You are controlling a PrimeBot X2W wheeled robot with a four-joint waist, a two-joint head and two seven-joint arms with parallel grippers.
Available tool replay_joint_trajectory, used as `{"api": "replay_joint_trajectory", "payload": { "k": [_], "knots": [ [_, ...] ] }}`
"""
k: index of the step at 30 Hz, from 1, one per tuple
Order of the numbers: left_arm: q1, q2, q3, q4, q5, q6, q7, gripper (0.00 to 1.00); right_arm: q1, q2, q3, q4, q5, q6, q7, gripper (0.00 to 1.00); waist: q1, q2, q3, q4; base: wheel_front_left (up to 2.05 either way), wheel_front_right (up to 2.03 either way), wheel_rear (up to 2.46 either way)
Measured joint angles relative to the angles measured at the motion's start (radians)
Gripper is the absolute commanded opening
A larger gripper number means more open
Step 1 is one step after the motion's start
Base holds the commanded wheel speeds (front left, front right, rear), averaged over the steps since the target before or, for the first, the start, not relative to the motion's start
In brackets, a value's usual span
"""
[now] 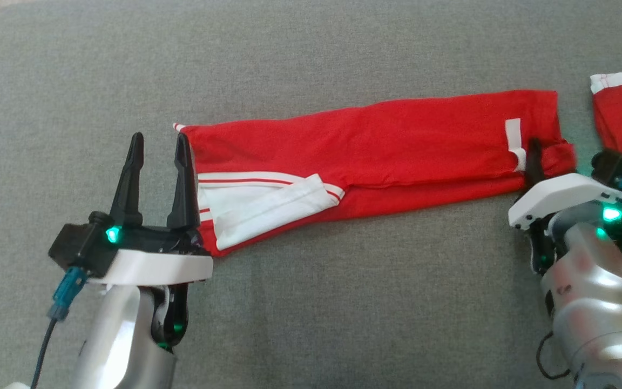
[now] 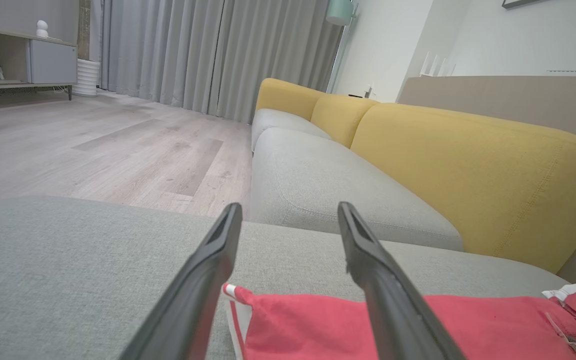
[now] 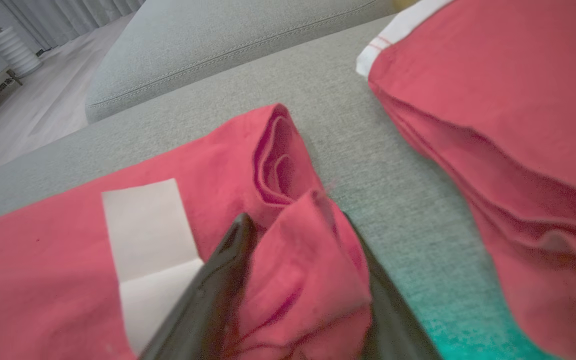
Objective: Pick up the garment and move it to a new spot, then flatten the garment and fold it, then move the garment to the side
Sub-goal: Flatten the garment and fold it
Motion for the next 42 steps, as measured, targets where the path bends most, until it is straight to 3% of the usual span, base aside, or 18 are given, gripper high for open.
{"api": "replay_joint_trajectory", "payload": {
  "k": [10, 17, 24, 31, 42],
  "knots": [
    [0.008, 0.000, 0.007, 0.001, -0.001, 0.000, 0.000, 1.00, 0.018, 0.002, -0.030, 0.002, -0.056, 0.000, 0.005, 0.00, 0.0000, 0.0000, -0.044, -0.009, 0.00, 0.00, 0.00],
    [0.047, 0.000, 0.007, -0.005, -0.001, 0.000, 0.000, 1.00, 0.089, -0.053, -0.128, -0.107, -0.126, 0.000, 0.005, 0.00, 0.0000, 0.0000, -0.093, -0.024, 0.00, 0.00, 0.00],
    [0.060, 0.000, -0.016, -0.017, -0.010, 0.002, 0.000, 1.00, 0.099, -0.022, -0.132, -0.240, -0.154, 0.000, 0.024, 0.00, 0.0000, 0.0000, -0.147, -0.036, 0.00, 0.00, 0.00],
    [0.068, 0.000, -0.030, -0.021, -0.010, 0.002, 0.000, 1.00, 0.137, 0.018, 0.014, -0.346, -0.099, 0.000, 0.082, 0.00, -0.0001, 0.0000, -0.192, 0.000, 0.00, 0.00, 0.00],
    [0.069, 0.002, -0.034, -0.012, 0.015, 0.002, 0.000, 1.00, 0.193, 0.019, 0.456, -0.470, 0.269, 0.000, 0.156, 0.00, -0.0001, 0.0000, -0.225, 0.122, 0.00, 0.00, 0.00]
  ]
}}
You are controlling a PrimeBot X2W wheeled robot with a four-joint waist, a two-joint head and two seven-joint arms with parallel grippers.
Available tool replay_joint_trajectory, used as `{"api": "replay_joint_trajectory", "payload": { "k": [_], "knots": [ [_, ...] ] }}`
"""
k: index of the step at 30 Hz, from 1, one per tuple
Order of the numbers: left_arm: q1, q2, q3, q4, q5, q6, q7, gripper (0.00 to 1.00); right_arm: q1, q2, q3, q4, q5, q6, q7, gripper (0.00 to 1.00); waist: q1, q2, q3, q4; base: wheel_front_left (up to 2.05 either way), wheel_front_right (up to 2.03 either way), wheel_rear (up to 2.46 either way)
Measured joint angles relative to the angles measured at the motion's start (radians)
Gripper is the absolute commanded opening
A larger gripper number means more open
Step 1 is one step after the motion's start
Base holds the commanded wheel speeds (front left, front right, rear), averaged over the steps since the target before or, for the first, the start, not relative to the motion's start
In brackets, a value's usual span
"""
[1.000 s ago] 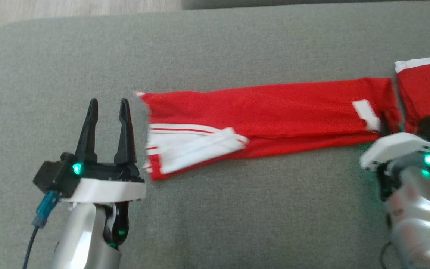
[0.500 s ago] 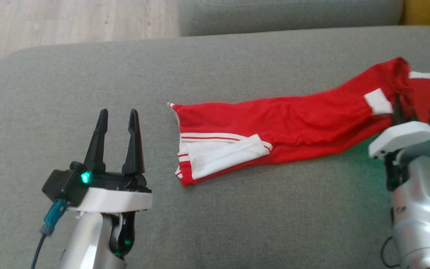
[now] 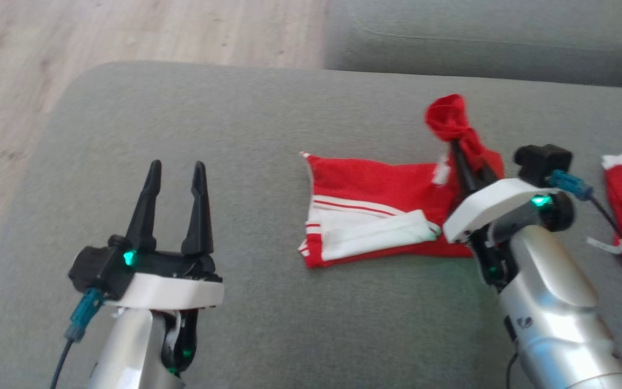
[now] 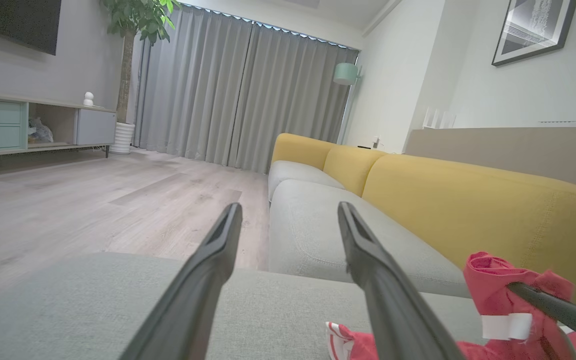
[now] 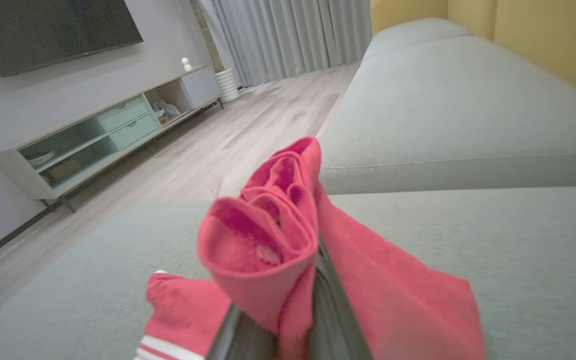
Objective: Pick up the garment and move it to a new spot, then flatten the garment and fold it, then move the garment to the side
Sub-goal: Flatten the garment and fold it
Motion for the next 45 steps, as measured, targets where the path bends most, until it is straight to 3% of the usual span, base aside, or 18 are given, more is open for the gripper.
{"api": "replay_joint_trajectory", "payload": {
  "k": [10, 22, 23, 24, 31, 37, 41, 45],
  "knots": [
    [-0.002, 0.000, -0.026, 0.020, 0.002, -0.001, 0.000, 1.00, -0.004, 0.000, 0.231, 0.066, 0.189, 0.000, -0.020, 0.00, 0.0001, 0.0000, 0.036, 0.109, 0.00, 0.00, 0.00],
    [-0.009, -0.001, -0.049, 0.034, -0.002, -0.002, 0.000, 1.00, -0.044, -0.001, 0.389, 0.189, 0.295, 0.000, -0.093, 0.02, 0.0002, 0.0000, 0.075, 0.180, 0.00, 0.00, 0.00],
    [-0.009, -0.001, -0.053, 0.035, -0.006, -0.002, 0.000, 1.00, -0.046, -0.002, 0.403, 0.195, 0.299, 0.000, -0.100, 0.61, 0.0002, 0.0000, 0.075, 0.181, 0.00, 0.00, 0.00],
    [-0.008, -0.001, -0.056, 0.036, -0.007, -0.002, 0.000, 1.00, -0.047, -0.003, 0.419, 0.194, 0.315, 0.000, -0.100, 1.00, 0.0002, 0.0000, 0.074, 0.182, 0.00, 0.00, 0.00],
    [-0.007, -0.001, -0.058, 0.041, -0.009, -0.002, 0.000, 1.00, -0.049, -0.003, 0.551, 0.100, 0.434, 0.000, -0.117, 1.00, 0.0001, 0.0000, 0.060, 0.159, 0.00, 0.00, 0.00],
    [-0.006, -0.001, -0.047, 0.042, -0.009, -0.002, 0.000, 1.00, -0.070, -0.003, 0.572, 0.063, 0.481, 0.000, -0.137, 1.00, 0.0001, 0.0000, 0.041, 0.122, 0.00, 0.00, 0.00],
    [-0.001, -0.001, -0.036, 0.040, -0.008, -0.002, 0.000, 1.00, -0.113, -0.002, 0.492, 0.079, 0.434, 0.000, -0.144, 1.00, 0.0001, 0.0000, 0.024, 0.081, 0.00, 0.00, 0.00],
    [0.016, -0.001, -0.010, 0.024, -0.008, -0.001, 0.000, 1.00, -0.124, -0.003, 0.280, 0.065, 0.235, 0.000, -0.146, 1.00, 0.0001, 0.0000, 0.010, 0.030, 0.00, 0.00, 0.00]
  ]
}}
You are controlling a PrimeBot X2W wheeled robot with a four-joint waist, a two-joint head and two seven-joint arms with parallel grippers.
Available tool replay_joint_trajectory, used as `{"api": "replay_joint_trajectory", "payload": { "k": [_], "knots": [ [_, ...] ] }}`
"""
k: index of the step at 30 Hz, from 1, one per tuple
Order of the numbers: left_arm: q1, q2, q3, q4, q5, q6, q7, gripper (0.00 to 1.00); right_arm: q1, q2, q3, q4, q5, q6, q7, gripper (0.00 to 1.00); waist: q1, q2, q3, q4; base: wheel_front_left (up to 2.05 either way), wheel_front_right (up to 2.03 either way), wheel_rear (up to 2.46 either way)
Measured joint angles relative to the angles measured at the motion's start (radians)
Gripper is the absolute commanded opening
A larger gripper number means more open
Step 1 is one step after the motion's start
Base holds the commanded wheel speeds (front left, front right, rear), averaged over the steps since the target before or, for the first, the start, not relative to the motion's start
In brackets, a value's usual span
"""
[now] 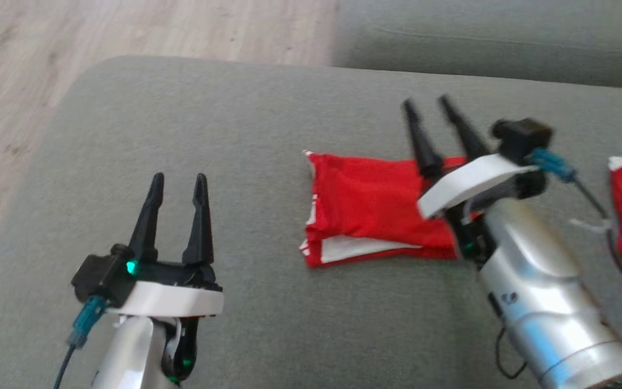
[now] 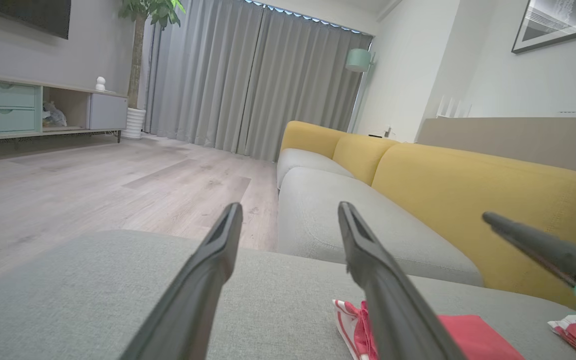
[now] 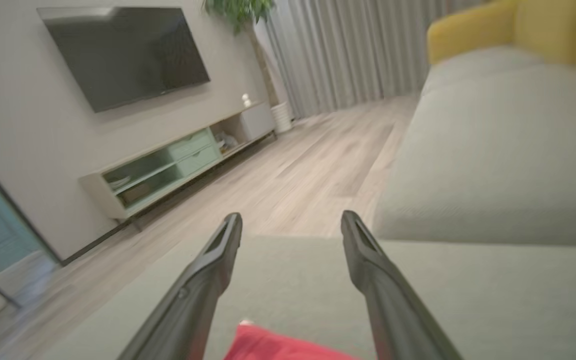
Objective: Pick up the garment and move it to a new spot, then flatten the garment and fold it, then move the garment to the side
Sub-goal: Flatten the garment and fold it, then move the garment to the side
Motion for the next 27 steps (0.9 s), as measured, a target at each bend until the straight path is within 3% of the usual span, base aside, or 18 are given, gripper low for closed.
{"api": "replay_joint_trajectory", "payload": {
  "k": [5, 8, 11, 19, 27],
  "knots": [
    [0.018, 0.000, 0.033, -0.011, 0.008, 0.001, 0.000, 1.00, 0.092, -0.009, -0.257, -0.137, -0.287, 0.000, -0.002, 1.00, 0.0000, 0.0000, -0.008, -0.066, 0.00, 0.00, 0.00],
    [0.026, 0.000, 0.044, -0.012, 0.011, 0.001, 0.000, 1.00, 0.204, -0.007, -0.339, -0.224, -0.419, 0.000, -0.002, 1.00, 0.0000, 0.0000, -0.010, -0.102, 0.00, 0.00, 0.00],
    [0.044, 0.000, 0.054, -0.013, 0.011, 0.001, 0.000, 1.00, 0.305, -0.003, -0.399, -0.294, -0.481, 0.000, -0.002, 1.00, 0.0000, 0.0000, -0.011, -0.134, 0.00, 0.00, 0.00],
    [0.093, 0.000, 0.070, -0.010, 0.009, 0.001, 0.000, 1.00, 0.481, 0.007, -0.439, -0.441, -0.430, 0.000, -0.002, 1.00, 0.0000, 0.0000, -0.018, -0.185, 0.00, 0.00, 0.00],
    [0.107, 0.000, 0.073, -0.008, 0.009, 0.001, 0.000, 1.00, 0.530, 0.011, -0.440, -0.471, -0.396, 0.000, -0.002, 1.00, 0.0000, 0.0000, -0.019, -0.197, 0.00, 0.00, 0.00]
  ]
}}
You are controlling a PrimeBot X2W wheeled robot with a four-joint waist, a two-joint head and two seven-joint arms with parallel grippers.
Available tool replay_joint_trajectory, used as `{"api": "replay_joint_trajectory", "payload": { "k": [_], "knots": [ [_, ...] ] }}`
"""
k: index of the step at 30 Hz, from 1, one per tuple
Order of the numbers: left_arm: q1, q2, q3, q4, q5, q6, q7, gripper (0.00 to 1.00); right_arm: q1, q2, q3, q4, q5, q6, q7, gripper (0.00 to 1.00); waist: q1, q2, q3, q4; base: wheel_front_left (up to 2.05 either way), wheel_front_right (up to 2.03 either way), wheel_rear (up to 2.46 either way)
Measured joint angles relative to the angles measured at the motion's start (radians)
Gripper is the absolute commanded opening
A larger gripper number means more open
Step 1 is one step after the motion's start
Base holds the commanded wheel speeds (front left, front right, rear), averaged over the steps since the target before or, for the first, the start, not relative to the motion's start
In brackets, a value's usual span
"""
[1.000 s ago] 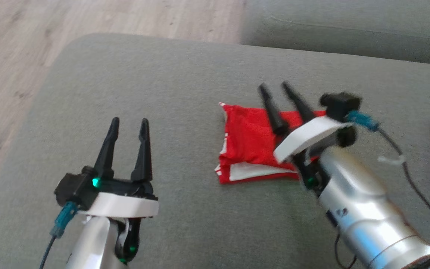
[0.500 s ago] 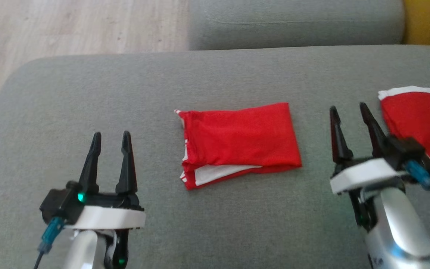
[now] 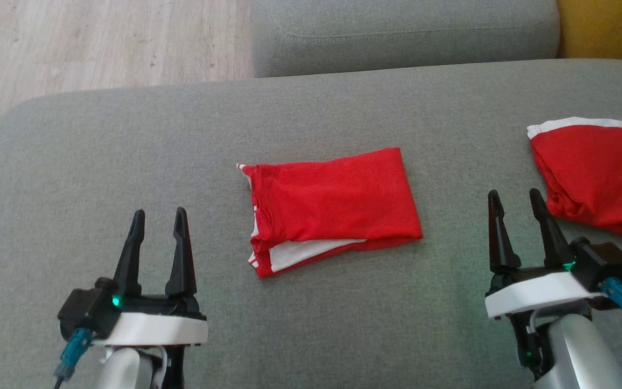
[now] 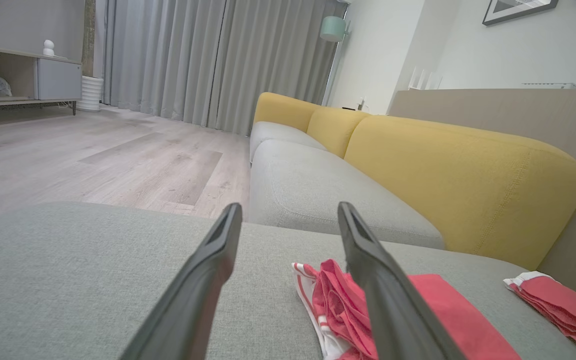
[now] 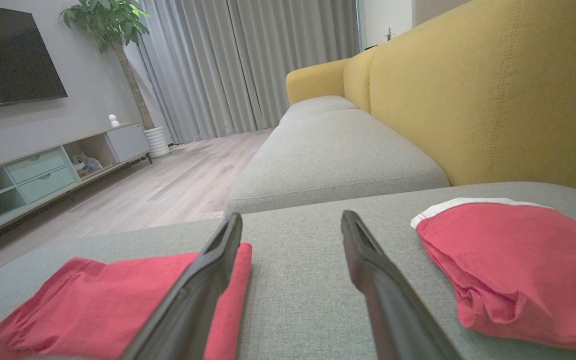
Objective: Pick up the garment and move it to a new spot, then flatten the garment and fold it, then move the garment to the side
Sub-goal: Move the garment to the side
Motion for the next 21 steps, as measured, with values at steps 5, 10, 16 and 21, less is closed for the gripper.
{"api": "replay_joint_trajectory", "payload": {
  "k": [5, 10, 16, 21],
  "knots": [
    [-0.001, 0.000, -0.003, 0.000, 0.000, 0.000, 0.000, 1.00, -0.004, 0.000, 0.000, 0.003, -0.006, 0.000, 0.000, 1.00, -0.0001, 0.0000, 0.016, 0.006, 0.00, 0.00, 0.00],
    [-0.022, 0.000, -0.018, -0.002, 0.000, 0.000, 0.000, 1.00, -0.043, 0.001, -0.001, 0.021, -0.043, 0.000, 0.007, 1.00, 0.0000, 0.0000, 0.053, 0.025, 0.00, 0.00, 0.00],
    [-0.087, 0.000, -0.043, -0.004, 0.000, 0.000, 0.000, 1.00, -0.162, 0.000, -0.004, 0.096, -0.081, 0.000, 0.089, 1.00, 0.0002, 0.0000, 0.118, 0.060, 0.00, 0.00, 0.00],
    [-0.110, 0.000, -0.057, 0.000, -0.001, -0.001, 0.000, 1.00, -0.239, 0.000, 0.023, 0.213, -0.045, 0.000, 0.159, 1.00, 0.0002, 0.0000, 0.156, 0.098, 0.00, 0.00, 0.00]
  ]
}}
